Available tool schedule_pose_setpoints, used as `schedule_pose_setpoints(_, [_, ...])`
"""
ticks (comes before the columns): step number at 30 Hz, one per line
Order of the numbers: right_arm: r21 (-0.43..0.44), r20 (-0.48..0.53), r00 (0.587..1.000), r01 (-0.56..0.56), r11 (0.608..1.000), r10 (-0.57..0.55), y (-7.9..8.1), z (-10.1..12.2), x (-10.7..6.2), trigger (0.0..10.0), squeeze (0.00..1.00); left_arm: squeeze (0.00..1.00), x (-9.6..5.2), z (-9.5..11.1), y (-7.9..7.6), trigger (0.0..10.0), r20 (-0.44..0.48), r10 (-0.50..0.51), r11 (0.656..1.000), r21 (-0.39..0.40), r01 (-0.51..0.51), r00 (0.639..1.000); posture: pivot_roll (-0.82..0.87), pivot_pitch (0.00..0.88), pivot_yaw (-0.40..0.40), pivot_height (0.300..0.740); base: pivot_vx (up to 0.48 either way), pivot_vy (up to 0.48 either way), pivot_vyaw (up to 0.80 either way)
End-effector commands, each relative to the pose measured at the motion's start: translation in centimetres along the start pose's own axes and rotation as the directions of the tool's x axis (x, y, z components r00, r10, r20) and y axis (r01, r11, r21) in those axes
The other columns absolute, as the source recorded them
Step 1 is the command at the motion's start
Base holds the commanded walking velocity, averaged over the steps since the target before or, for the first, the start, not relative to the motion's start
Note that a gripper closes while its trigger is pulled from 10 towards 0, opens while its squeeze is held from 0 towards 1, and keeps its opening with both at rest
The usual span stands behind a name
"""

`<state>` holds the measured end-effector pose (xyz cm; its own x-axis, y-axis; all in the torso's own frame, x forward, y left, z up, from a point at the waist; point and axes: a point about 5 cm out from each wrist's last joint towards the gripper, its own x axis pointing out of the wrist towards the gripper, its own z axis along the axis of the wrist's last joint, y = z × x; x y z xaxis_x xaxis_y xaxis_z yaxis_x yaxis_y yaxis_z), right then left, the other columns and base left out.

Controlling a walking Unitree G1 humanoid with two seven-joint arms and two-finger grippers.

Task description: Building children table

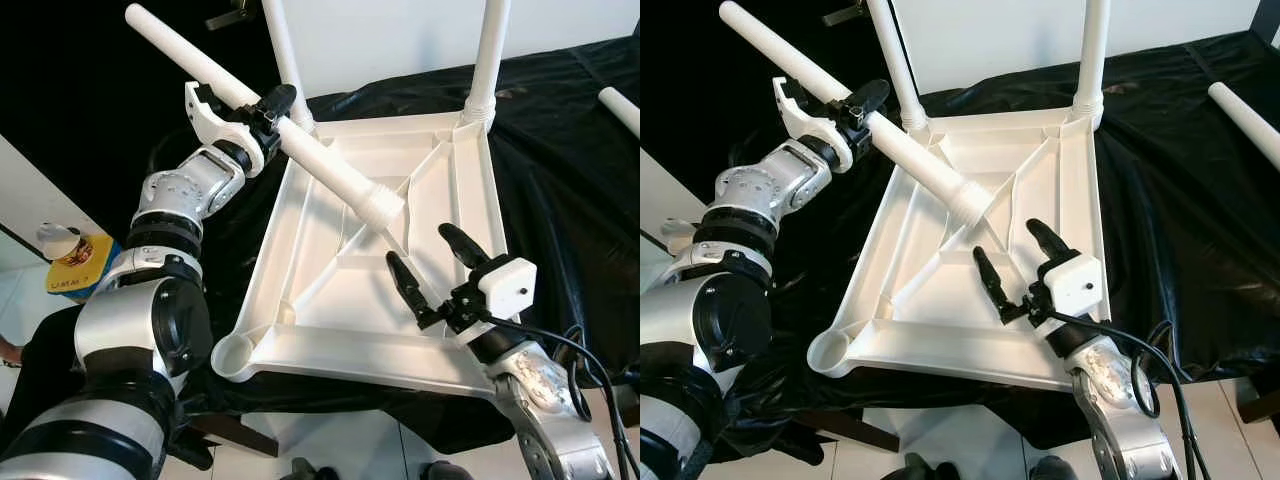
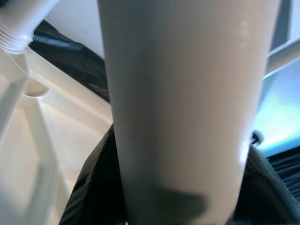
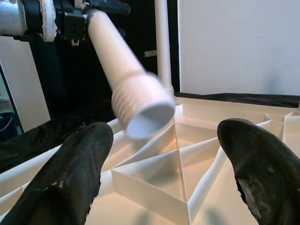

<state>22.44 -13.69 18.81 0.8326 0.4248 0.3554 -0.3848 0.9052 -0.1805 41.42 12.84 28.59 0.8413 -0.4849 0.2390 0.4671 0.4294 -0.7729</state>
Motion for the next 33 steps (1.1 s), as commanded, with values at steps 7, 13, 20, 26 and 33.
schedule_pose_setpoints(7, [0.04,-0.003,1.0,-0.011,0.999,0.011,0.7,0.7,0.7,10.0,0.0,0.0,0.3,-0.9,-1.4,10.0,-0.024,-0.139,0.976,0.168,0.141,0.99,-0.25,0.133,0.189,0.74,0.0,0.0,0.0])
schedule_pose_setpoints(13, [0.067,-0.045,0.999,-0.02,0.998,0.023,0.8,0.6,1.6,10.0,0.0,0.0,0.6,-2.4,-3.1,10.0,-0.049,-0.207,0.938,0.274,0.212,0.977,-0.24,0.13,0.169,0.74,0.0,0.0,0.0])
schedule_pose_setpoints(20, [0.076,-0.11,0.994,-0.014,0.997,0.023,0.8,0.3,3.5,10.0,0.0,0.0,0.4,-4.4,-6.1,10.0,-0.071,-0.313,0.856,0.41,0.313,0.947,-0.22,0.125,0.145,0.74,0.0,0.0,0.0])
schedule_pose_setpoints(26, [0.075,-0.116,0.993,-0.017,0.997,0.026,0.9,0.4,4.4,10.0,0.0,0.0,0.3,-5.3,-7.3,10.0,-0.082,-0.347,0.824,0.448,0.346,0.934,-0.21,0.121,0.135,0.74,0.0,0.0,0.0])
schedule_pose_setpoints(33, [0.048,-0.154,0.988,0.017,0.999,-0.01,0.5,0.2,6.0,10.0,0.0,0.0,-0.1,-7.8,-9.7,10.0,-0.142,-0.421,0.746,0.507,0.431,0.896,-0.21,0.112,0.128,0.74,0.0,0.0,0.0])
